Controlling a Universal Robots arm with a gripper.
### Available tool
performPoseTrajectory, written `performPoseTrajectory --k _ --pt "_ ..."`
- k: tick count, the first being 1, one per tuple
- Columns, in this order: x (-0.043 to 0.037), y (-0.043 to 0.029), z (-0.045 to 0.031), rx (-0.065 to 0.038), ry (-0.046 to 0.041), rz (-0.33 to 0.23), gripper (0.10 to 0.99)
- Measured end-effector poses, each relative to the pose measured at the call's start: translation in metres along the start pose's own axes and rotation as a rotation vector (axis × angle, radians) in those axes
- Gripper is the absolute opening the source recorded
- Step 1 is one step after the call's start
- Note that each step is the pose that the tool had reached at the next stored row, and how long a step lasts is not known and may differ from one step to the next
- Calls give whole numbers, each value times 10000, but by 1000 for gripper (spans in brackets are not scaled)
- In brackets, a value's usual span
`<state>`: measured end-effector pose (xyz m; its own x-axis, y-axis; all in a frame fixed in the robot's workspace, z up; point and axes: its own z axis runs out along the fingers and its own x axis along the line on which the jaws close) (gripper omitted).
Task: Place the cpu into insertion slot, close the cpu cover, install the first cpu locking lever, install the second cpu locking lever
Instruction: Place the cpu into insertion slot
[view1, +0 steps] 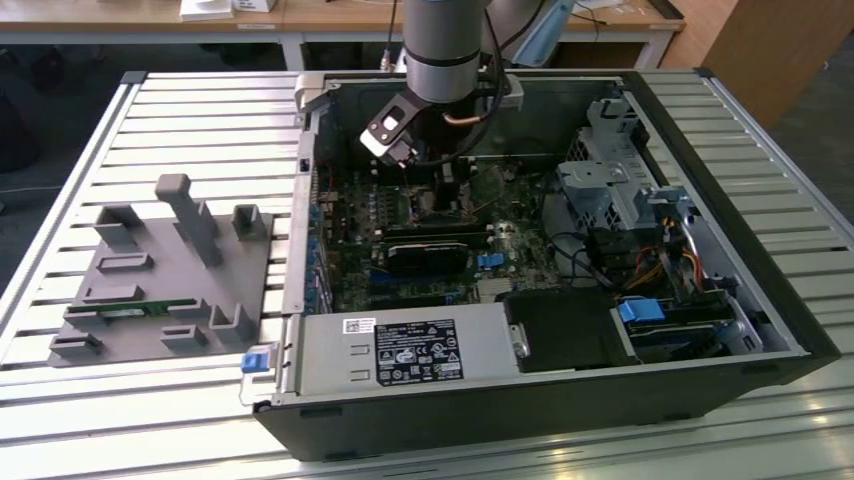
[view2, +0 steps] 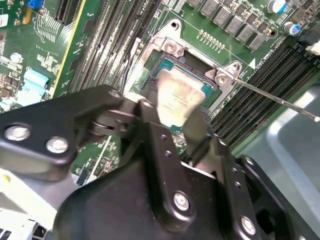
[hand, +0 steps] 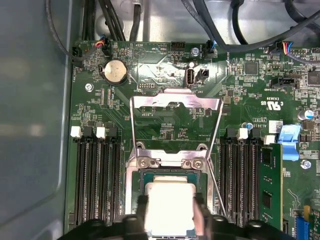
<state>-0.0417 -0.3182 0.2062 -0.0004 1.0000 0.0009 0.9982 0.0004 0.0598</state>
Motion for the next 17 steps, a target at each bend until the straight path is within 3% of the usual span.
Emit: performPoseTrajectory --k 1,4,6,8,9,10,17 --pt "-3 0 -1 1 -1 -1 475" --pt "-8 0 -1 2 -3 0 302" --pt "-8 0 -5 1 -2 0 302" --pt "-8 0 -7 0 0 0 184" --pt "-8 0 -8 0 -1 0 184" --pt "-8 1 -9 1 -2 0 125" --pt "-8 1 -24 1 -2 0 106"
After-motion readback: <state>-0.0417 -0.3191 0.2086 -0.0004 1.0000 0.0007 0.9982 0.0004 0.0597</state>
